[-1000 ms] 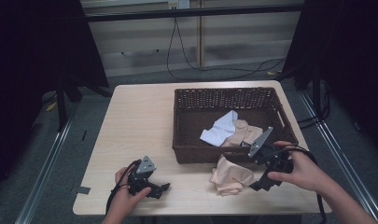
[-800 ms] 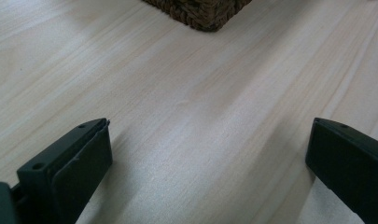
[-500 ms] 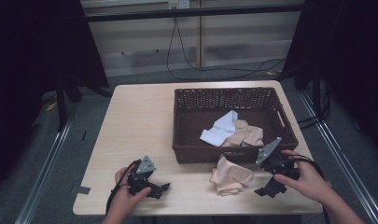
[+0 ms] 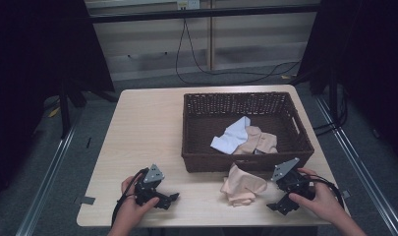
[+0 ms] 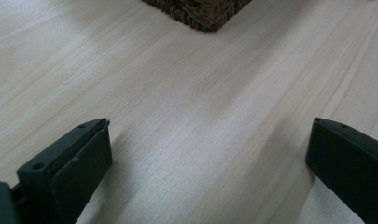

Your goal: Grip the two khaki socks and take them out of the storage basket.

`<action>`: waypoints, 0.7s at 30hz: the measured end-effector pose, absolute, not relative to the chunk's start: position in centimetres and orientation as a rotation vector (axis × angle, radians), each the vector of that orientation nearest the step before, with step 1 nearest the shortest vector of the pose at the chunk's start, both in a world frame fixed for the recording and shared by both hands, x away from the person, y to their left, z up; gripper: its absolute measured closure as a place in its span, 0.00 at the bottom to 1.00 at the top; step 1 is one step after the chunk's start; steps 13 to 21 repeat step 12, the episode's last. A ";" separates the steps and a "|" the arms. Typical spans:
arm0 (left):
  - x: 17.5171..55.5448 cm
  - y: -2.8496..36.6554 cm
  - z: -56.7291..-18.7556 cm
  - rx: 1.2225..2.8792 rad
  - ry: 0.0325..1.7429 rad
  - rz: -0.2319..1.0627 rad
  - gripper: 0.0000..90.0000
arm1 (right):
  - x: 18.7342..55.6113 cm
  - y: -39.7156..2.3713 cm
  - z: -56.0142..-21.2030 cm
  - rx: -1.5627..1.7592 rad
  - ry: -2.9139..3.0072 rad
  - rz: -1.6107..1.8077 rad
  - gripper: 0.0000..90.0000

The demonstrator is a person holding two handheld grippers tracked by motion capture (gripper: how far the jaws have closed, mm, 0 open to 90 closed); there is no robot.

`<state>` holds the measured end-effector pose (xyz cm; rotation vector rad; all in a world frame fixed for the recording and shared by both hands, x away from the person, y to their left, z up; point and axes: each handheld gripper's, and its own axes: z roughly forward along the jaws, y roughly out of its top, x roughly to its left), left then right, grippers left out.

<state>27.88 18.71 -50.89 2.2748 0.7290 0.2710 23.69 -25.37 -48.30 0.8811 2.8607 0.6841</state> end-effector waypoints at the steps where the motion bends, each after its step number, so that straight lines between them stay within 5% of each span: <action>1: 27.9 18.7 -50.9 2.275 0.729 0.271 0.00 | 23.3 -25.4 -49.0 0.877 2.831 0.697 0.00; 21: 27.9 18.7 -50.9 2.275 0.729 0.271 0.00 | 22.3 -26.5 -49.9 0.896 2.706 0.862 0.00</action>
